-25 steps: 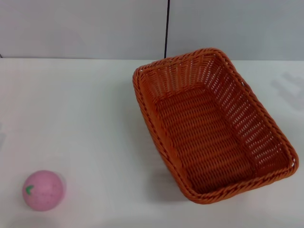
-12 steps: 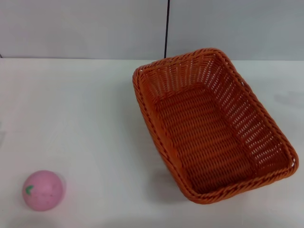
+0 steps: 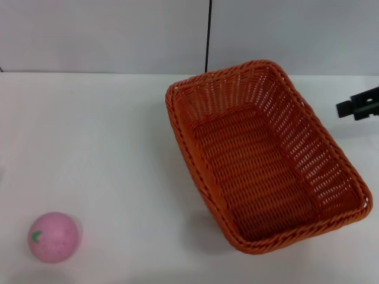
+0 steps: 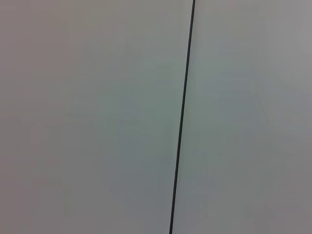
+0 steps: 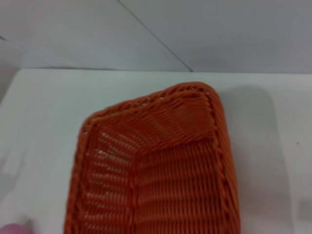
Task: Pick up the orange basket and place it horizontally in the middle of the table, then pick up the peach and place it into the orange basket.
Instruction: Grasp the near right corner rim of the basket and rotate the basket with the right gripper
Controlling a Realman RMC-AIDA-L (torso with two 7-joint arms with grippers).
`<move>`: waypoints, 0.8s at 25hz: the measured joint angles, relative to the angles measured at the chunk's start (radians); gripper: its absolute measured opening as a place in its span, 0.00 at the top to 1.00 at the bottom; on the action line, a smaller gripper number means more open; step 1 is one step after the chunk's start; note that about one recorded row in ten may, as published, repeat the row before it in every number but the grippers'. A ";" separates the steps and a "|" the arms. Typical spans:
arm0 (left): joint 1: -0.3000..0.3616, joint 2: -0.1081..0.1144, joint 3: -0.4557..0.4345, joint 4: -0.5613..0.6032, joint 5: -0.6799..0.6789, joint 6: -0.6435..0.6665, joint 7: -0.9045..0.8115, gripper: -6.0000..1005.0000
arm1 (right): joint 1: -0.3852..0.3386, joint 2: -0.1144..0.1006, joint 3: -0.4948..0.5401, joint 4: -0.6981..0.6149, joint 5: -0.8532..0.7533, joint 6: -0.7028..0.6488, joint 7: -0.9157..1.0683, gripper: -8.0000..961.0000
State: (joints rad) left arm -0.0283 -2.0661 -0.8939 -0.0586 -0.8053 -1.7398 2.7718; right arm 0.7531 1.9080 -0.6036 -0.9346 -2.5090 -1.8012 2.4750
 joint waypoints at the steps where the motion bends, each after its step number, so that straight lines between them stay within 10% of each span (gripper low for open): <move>1: 0.000 0.000 0.000 0.001 0.000 -0.001 0.000 0.20 | 0.003 0.002 -0.016 0.021 0.000 0.026 0.002 0.48; 20: -0.006 -0.001 -0.001 0.005 0.000 0.002 -0.002 0.21 | 0.049 0.077 -0.141 0.262 0.011 0.344 -0.011 0.52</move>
State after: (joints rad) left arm -0.0340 -2.0666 -0.8944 -0.0536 -0.8056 -1.7374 2.7703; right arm 0.8021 1.9850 -0.7448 -0.6731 -2.4981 -1.4572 2.4640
